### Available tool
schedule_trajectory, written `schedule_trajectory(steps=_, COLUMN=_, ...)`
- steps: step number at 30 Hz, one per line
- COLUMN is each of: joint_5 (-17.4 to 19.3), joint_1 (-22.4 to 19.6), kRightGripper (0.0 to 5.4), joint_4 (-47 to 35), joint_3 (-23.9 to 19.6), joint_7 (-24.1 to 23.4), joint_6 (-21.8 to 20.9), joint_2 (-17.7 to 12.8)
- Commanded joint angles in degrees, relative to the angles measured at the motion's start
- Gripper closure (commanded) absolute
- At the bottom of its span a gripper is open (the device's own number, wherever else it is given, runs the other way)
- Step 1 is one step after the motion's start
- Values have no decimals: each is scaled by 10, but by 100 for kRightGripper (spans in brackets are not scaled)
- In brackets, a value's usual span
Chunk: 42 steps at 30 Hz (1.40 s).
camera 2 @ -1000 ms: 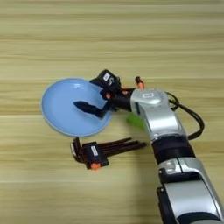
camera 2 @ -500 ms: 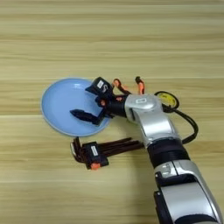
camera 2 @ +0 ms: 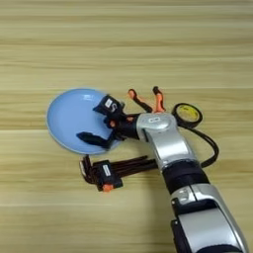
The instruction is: Move the objects on the table
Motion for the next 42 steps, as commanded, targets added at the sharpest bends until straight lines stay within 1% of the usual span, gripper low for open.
schedule_trajectory(steps=1, joint_5=0, joint_1=-35, kRightGripper=3, joint_4=-18, joint_3=-6, joint_7=-8, joint_6=-16, joint_2=-12)
schedule_trajectory(steps=8, joint_5=-5, joint_1=-27, kRightGripper=3, joint_4=-21, joint_3=6, joint_7=5, joint_6=-16, joint_2=-12)
schedule_trajectory(steps=21, joint_5=-12, joint_1=-22, kRightGripper=3, joint_4=-20, joint_3=13, joint_7=15, joint_6=-15, joint_2=-12)
schedule_trajectory(steps=31, joint_5=-17, joint_1=-22, kRightGripper=3, joint_4=-14, joint_3=17, joint_7=11, joint_6=-16, joint_2=-11)
schedule_trajectory(steps=42, joint_5=-33, joint_1=-36, kRightGripper=3, joint_4=24, joint_3=21, joint_7=-14, joint_6=-21, joint_2=-9)
